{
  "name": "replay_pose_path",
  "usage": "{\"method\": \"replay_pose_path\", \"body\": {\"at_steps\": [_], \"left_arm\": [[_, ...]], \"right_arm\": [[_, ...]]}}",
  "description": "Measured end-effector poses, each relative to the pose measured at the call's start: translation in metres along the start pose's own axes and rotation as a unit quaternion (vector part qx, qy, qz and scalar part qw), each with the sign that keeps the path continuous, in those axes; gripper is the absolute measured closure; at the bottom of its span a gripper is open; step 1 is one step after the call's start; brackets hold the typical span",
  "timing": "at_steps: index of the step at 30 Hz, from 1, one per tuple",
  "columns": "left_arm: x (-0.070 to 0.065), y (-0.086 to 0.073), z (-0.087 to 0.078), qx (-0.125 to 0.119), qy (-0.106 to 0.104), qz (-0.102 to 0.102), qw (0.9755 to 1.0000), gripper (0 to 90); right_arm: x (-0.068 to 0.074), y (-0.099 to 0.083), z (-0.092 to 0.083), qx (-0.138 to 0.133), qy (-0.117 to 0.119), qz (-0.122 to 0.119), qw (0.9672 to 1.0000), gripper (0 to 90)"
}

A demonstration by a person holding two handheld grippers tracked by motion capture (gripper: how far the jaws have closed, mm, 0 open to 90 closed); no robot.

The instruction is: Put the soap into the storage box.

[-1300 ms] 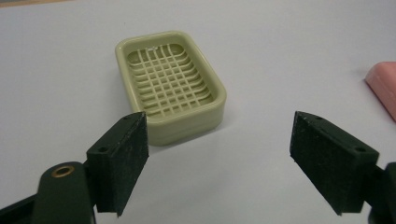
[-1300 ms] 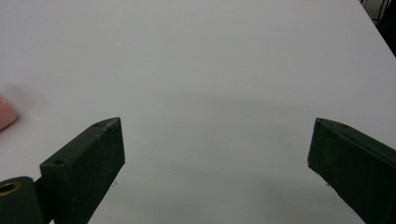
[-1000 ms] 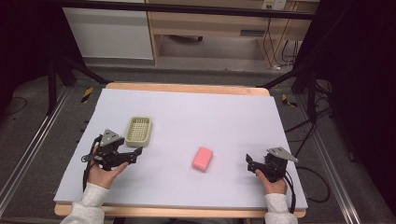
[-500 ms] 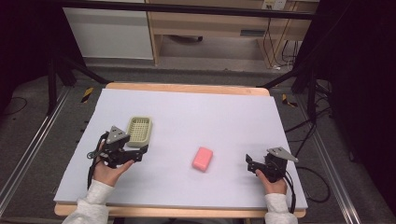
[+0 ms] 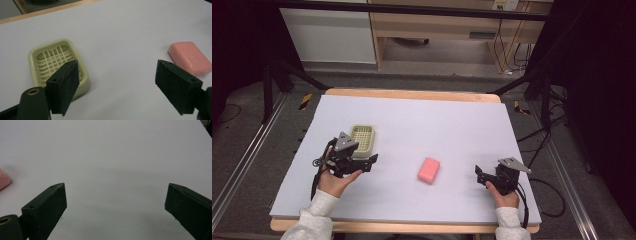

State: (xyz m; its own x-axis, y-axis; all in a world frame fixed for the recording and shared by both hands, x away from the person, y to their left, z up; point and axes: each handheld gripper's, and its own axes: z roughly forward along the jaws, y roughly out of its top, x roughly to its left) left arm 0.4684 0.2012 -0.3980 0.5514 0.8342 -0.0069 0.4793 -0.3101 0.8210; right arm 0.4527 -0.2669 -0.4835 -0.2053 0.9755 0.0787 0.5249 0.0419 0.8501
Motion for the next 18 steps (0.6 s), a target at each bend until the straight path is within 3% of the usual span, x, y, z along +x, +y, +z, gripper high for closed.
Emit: {"method": "replay_pose_path", "body": {"at_steps": [9,18], "left_arm": [[-0.016,0.011,0.009,0.012,-0.011,0.024,0.9996,18.9],[-0.026,0.018,0.016,0.019,-0.02,0.032,0.9991,18.7]], "right_arm": [[0.0,0.0,0.0,0.002,0.001,-0.001,1.0,4.2],[0.0,0.0,-0.001,0.0,0.002,-0.001,1.0,4.3]]}}
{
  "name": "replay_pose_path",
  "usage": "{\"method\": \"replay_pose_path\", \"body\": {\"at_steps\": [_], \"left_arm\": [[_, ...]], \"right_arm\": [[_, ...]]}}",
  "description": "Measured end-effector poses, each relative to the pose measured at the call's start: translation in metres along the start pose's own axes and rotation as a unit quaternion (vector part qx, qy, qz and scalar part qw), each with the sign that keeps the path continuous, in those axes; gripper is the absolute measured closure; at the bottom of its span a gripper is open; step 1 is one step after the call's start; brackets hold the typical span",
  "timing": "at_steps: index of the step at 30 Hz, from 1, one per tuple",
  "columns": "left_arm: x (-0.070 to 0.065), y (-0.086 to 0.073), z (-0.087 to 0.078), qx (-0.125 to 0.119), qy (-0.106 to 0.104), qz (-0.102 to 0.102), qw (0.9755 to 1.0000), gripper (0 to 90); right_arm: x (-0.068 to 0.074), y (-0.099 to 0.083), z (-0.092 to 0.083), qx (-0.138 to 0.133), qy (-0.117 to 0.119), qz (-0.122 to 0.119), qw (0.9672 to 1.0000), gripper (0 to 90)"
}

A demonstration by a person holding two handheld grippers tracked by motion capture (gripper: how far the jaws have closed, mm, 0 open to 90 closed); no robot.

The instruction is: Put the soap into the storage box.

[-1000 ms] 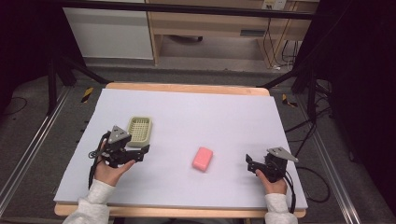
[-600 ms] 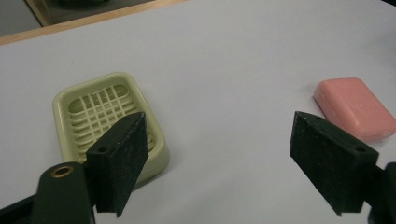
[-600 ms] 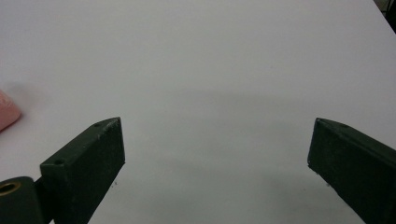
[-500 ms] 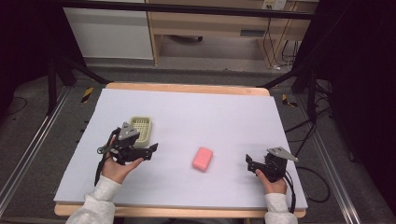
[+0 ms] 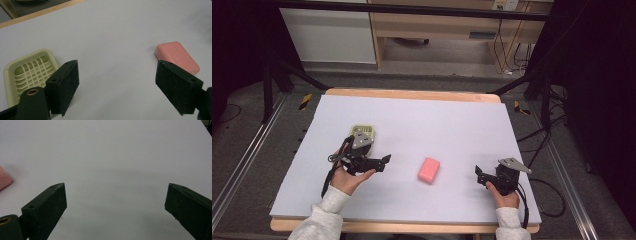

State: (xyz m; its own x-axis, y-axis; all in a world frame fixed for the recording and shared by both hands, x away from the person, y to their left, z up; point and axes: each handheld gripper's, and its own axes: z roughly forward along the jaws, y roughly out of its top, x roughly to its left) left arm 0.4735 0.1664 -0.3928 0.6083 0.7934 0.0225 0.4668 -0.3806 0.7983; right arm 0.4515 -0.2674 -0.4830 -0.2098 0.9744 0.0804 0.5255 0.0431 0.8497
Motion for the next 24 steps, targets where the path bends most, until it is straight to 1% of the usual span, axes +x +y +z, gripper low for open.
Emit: {"method": "replay_pose_path", "body": {"at_steps": [4,6,7,10,15,20,21,23,24], "left_arm": [[-0.004,0.004,0.004,-0.001,-0.005,0.0,1.0,18.7],[-0.006,0.005,0.005,0.002,-0.008,0.005,1.0,18.7],[-0.007,0.006,0.006,0.001,-0.009,0.004,0.9999,18.7],[-0.01,0.008,0.008,0.003,-0.012,0.008,0.9999,18.7],[-0.013,0.012,0.01,0.007,-0.013,0.014,0.9998,18.7],[-0.018,0.013,0.014,0.008,-0.015,0.015,0.9997,18.7],[-0.02,0.013,0.016,0.011,-0.013,0.019,0.9997,18.7],[-0.021,0.013,0.017,0.011,-0.014,0.016,0.9997,18.7],[-0.022,0.013,0.018,0.012,-0.016,0.018,0.9996,18.7]], "right_arm": [[0.0,0.0,0.0,0.001,0.0,0.002,1.0,4.2],[-0.001,0.0,0.0,0.0,-0.001,0.0,1.0,4.3],[-0.001,0.0,0.0,0.0,-0.002,0.0,1.0,4.3],[-0.002,0.0,-0.001,-0.001,0.0,0.005,1.0,4.3],[-0.003,0.0,-0.001,-0.003,0.001,0.006,1.0,4.2],[-0.002,0.0,-0.001,-0.003,0.001,0.004,1.0,4.2],[-0.002,0.0,-0.001,-0.002,0.002,0.006,1.0,4.3],[-0.002,0.0,-0.001,-0.002,0.002,0.006,1.0,4.2],[-0.002,0.0,-0.001,-0.002,0.002,0.005,1.0,4.3]]}}
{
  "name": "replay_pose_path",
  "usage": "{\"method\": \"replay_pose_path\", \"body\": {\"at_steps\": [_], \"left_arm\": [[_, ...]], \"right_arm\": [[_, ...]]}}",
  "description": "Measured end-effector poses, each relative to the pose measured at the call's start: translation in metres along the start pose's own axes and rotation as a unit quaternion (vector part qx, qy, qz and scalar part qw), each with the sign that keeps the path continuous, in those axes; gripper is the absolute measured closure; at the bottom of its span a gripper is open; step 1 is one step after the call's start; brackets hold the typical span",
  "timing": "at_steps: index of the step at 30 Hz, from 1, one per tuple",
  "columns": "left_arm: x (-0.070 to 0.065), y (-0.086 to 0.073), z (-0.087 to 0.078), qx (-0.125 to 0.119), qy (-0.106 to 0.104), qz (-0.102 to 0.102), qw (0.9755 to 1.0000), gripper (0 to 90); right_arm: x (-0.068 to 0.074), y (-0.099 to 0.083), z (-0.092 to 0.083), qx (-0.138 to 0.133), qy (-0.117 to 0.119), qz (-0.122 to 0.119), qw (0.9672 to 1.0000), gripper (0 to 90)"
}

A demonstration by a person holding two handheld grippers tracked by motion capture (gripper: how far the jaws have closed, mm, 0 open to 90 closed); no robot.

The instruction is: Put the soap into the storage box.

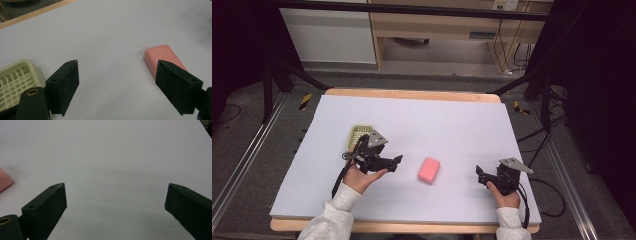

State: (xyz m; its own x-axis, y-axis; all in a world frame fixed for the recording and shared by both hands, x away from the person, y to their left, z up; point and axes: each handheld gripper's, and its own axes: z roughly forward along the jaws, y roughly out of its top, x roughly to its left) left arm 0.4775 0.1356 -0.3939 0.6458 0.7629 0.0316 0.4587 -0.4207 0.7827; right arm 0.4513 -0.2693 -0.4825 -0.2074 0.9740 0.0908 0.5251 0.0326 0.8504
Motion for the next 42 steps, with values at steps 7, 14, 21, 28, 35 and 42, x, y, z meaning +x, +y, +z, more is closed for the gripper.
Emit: {"method": "replay_pose_path", "body": {"at_steps": [7,14,21,28,35,42], "left_arm": [[-0.007,0.003,0.008,0.007,-0.005,0.006,0.9999,18.7],[-0.018,0.008,0.016,0.013,-0.014,0.014,0.9997,18.8],[-0.027,0.012,0.024,0.017,-0.023,0.021,0.9994,18.9],[-0.035,0.014,0.033,0.023,-0.03,0.025,0.999,18.9],[-0.044,0.015,0.041,0.03,-0.036,0.03,0.9984,18.9],[-0.051,0.017,0.051,0.042,-0.04,0.04,0.9975,19.0]], "right_arm": [[0.001,0.0,0.0,0.0,0.0,-0.001,1.0,4.3],[0.001,0.0,-0.001,0.0,0.0,0.0,1.0,4.2],[0.001,0.0,0.0,0.0,0.001,0.0,1.0,4.2],[0.001,0.0,0.0,0.0,0.004,-0.001,1.0,4.3],[0.002,-0.001,0.001,0.006,0.008,-0.002,0.9999,4.3],[0.002,-0.001,0.002,0.009,0.009,-0.002,0.9999,4.2]]}}
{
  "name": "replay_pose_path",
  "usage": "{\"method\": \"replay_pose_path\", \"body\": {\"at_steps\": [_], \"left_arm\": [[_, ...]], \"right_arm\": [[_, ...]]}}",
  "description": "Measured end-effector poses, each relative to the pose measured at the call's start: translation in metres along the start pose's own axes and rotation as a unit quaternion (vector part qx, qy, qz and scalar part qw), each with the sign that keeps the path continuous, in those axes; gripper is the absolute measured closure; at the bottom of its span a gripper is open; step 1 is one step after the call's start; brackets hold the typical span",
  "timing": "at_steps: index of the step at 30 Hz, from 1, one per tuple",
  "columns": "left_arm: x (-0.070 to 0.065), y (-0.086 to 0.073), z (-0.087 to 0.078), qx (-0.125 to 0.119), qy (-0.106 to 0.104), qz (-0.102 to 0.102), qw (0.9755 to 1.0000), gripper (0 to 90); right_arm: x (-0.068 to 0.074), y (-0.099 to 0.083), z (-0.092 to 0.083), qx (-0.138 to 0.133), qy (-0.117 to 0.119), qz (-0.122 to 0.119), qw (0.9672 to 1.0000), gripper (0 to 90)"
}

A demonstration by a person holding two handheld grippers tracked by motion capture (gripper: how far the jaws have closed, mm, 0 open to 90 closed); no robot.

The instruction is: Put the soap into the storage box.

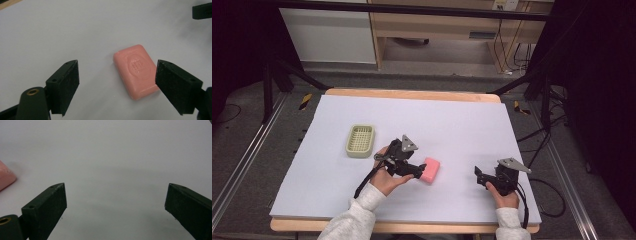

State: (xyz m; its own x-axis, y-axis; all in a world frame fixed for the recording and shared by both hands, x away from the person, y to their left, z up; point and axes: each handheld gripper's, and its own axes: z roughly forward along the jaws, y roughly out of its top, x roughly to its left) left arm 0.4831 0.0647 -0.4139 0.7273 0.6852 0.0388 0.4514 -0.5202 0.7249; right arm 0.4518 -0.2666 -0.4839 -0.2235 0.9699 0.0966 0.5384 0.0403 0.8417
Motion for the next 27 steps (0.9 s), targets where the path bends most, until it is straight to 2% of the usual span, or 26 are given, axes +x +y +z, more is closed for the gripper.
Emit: {"method": "replay_pose_path", "body": {"at_steps": [12,27], "left_arm": [[-0.013,0.005,0.016,0.02,-0.005,0.013,0.9997,19.2],[-0.02,0.005,0.033,0.035,-0.011,0.007,0.9993,20.3]], "right_arm": [[0.0,0.0,0.0,0.001,0.002,0.001,1.0,4.2],[0.0,0.0,0.001,0.002,0.003,0.001,1.0,4.3]]}}
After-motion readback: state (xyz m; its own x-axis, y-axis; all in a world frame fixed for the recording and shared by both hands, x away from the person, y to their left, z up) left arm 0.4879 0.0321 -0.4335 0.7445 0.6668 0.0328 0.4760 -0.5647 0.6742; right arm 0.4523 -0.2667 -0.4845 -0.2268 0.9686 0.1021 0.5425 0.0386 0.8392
